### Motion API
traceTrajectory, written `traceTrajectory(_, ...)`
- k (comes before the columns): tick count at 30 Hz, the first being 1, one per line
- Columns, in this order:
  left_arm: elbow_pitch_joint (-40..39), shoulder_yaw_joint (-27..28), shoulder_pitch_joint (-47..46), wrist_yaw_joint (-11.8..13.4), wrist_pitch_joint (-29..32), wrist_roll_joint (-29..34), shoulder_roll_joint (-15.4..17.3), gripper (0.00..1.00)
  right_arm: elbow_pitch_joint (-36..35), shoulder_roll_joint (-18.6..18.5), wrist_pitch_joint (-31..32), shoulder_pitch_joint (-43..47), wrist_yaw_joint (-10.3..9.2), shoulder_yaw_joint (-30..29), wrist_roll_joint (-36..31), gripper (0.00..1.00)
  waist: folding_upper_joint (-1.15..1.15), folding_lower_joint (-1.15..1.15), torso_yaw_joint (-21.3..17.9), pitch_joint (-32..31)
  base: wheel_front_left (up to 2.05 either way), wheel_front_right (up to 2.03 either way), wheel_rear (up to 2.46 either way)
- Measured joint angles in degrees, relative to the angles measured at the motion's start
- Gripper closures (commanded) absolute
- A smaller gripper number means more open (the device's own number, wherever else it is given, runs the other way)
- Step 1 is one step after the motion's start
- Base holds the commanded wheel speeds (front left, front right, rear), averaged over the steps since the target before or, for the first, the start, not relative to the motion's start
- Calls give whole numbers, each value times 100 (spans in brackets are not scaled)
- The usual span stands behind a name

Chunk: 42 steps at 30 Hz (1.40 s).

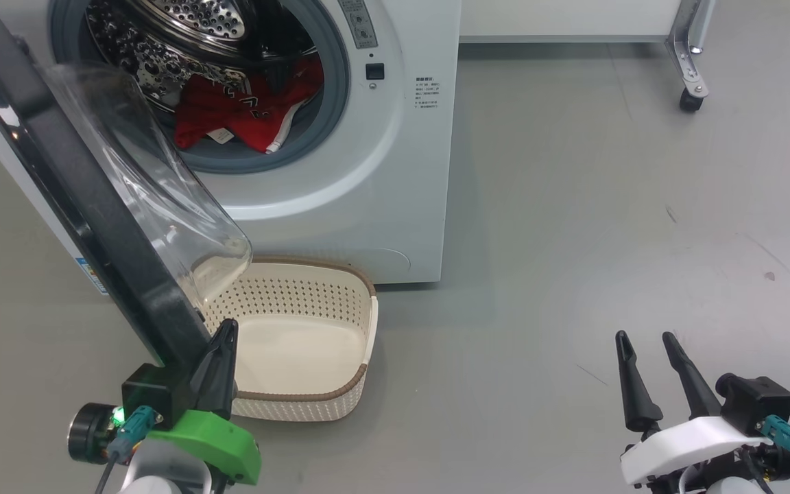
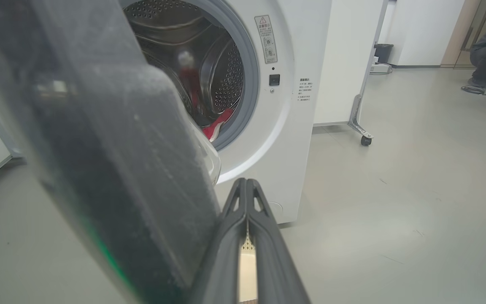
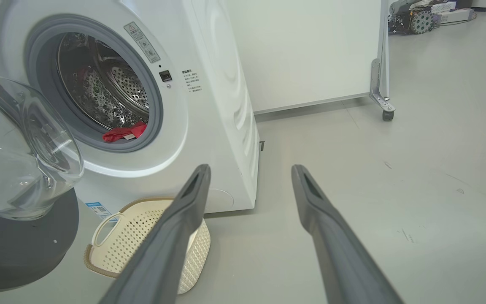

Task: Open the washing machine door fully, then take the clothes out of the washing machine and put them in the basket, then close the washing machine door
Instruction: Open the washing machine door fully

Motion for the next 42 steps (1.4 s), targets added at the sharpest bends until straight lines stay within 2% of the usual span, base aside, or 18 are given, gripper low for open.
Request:
traceTrajectory(8,194,-124,-54,-4,-66,-5,-24,100,20,-19,0,9,5,-113,0,0,0,0,223,-23,0,0,0)
traceTrajectory(19,368,-125,-81,-13,-226,-65,-82,100,67,-7,0,18,81,-67,-10,0,0,0,770,-75,0,0,0)
traceTrajectory(33,477,345,-80,135,-435,-283,-57,100,94,10,1,93,130,83,-86,0,0,0,1480,-76,0,0,0)
traceTrajectory(42,494,779,-79,311,-578,-474,9,100,57,-4,47,70,149,155,-177,0,0,0,1739,162,0,0,0)
